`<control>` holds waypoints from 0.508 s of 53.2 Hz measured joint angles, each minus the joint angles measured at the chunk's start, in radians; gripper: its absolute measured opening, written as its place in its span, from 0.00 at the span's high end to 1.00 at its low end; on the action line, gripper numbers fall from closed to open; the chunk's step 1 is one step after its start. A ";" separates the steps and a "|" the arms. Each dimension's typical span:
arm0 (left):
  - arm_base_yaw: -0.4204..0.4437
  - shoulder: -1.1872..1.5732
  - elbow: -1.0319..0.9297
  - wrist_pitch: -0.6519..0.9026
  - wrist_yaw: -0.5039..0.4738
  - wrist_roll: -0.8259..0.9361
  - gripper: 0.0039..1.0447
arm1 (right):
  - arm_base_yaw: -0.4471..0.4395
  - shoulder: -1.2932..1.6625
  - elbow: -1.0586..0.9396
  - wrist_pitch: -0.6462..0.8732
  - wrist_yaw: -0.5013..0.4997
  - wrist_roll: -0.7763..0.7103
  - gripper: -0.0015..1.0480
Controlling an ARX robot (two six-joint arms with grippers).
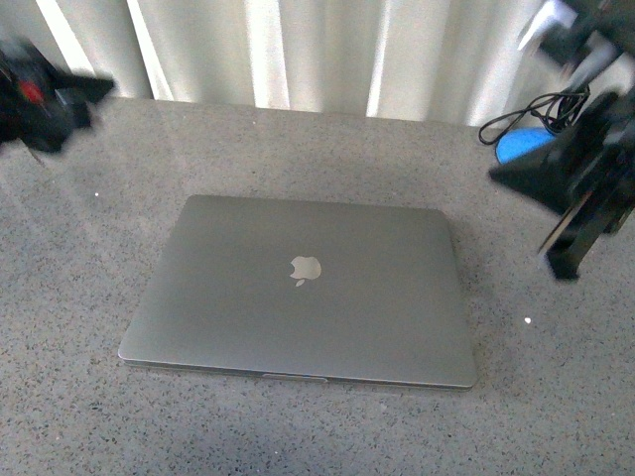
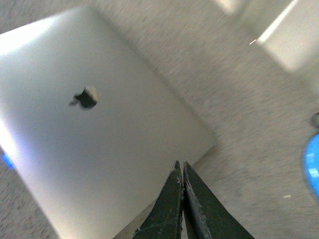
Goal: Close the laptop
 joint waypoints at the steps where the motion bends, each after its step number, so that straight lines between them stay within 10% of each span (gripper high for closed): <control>1: 0.004 -0.019 0.002 0.003 -0.009 -0.005 0.97 | -0.003 -0.015 0.000 0.006 0.005 0.002 0.99; 8: 0.014 -0.042 0.000 0.008 -0.023 -0.029 0.95 | -0.058 -0.216 -0.045 0.120 0.071 0.028 0.93; 23: 0.007 -0.029 -0.009 0.006 -0.026 -0.040 0.49 | -0.137 -0.470 -0.103 0.118 0.117 0.080 0.47; 27: -0.018 -0.006 -0.052 0.172 -0.227 -0.040 0.58 | -0.136 -0.457 -0.110 0.115 0.117 0.080 0.35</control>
